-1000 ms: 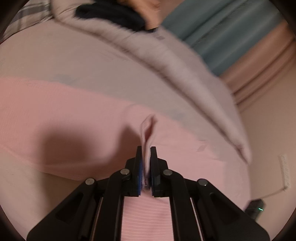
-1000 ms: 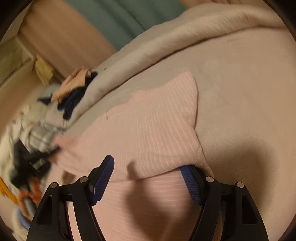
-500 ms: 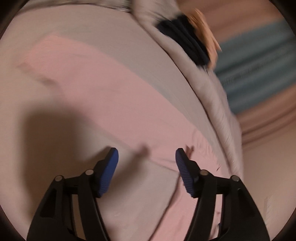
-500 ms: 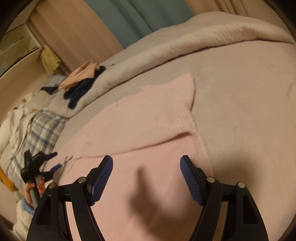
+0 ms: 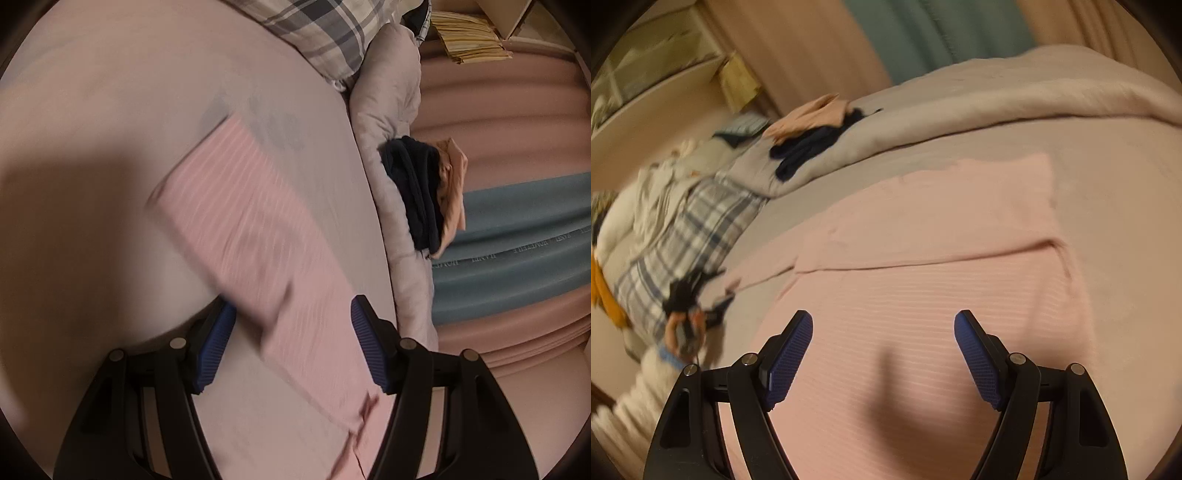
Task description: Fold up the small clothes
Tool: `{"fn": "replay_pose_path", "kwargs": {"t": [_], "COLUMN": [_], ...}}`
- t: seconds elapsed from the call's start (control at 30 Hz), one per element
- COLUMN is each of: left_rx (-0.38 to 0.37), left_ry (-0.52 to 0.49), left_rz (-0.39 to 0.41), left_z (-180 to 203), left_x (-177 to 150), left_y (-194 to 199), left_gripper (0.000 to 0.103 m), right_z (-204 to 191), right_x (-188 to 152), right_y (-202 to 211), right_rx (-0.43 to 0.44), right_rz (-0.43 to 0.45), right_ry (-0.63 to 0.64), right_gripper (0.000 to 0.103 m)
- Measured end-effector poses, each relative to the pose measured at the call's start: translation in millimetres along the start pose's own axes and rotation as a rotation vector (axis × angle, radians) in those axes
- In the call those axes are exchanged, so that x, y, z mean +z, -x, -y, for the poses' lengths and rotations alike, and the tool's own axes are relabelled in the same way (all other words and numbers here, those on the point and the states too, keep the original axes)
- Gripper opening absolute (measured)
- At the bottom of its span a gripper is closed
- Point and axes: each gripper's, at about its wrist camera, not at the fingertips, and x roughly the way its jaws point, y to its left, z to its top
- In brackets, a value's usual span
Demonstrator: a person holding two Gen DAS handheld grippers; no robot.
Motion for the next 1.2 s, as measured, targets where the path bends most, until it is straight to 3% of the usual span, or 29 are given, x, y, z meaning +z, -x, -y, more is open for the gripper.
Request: {"fn": "replay_pose_path", "kwargs": {"t": [0.13,0.17,0.23,0.27,0.3,0.33,0.47,0.53,0.67,0.77,0.87,1.03,1.2], "left_rx": [0.029,0.041,0.087,0.111,0.122,0.104,0.083,0.076,0.027,-0.015,-0.075,-0.178,-0.174], "left_ry": [0.007,0.0,-0.047,-0.073,-0.089,-0.09,-0.097,-0.134,-0.239,-0.317,-0.396,-0.537,-0.725], "left_rz": [0.044,0.05,0.05,0.042,0.024,0.022,0.03,0.038,0.067,0.07,0.05,-0.049,-0.146], "left_z": [2.4,3.7,5.2,4.5,-1.1,-7.7,-12.3,-1.7,36.4,71.8,110.5,178.2,227.5], "left_x": [20.3,23.7,26.5,27.6,26.6,26.5,30.0,30.9,30.1,21.2,2.7,-52.8,-129.7], "left_y": [-7.3,-10.3,-14.1,-18.9,-20.6,-22.0,-14.6,-9.8,3.2,10.5,15.6,8.5,-21.9], "left_gripper": [0.063,0.056,0.034,0.01,0.003,0.005,0.004,0.004,0.003,0.003,0.002,0.002,0.003], "right_z": [-23.6,-31.4,-44.7,-52.7,-57.1,-61.6,-75.6,-85.7,-106.7,-116.6,-120.8,-83.5,-18.8], "right_x": [9.9,14.7,22.7,28.7,32.7,37.3,52.4,56.7,58.1,44.5,43.7,41.3,37.4], "right_y": [-29.9,-41.9,-59.7,-72.9,-81.2,-92.2,-143.2,-159.9,-190.3,-217.1,-209.5,-169.5,-110.7], "right_rx": [0.003,0.002,0.011,0.021,0.026,0.035,0.108,0.107,0.111,0.004,-0.005,0.113,0.169], "right_rz": [-0.045,-0.058,-0.065,-0.07,-0.069,-0.072,-0.139,-0.141,-0.168,-0.248,-0.236,-0.245,-0.175], "right_ry": [0.071,0.094,0.129,0.142,0.141,0.129,0.065,0.074,0.121,0.208,0.249,0.073,-0.112], "right_gripper": [0.079,0.079,0.079,0.079,0.079,0.076,0.034,0.027,0.025,0.022,0.022,0.022,0.039]}}
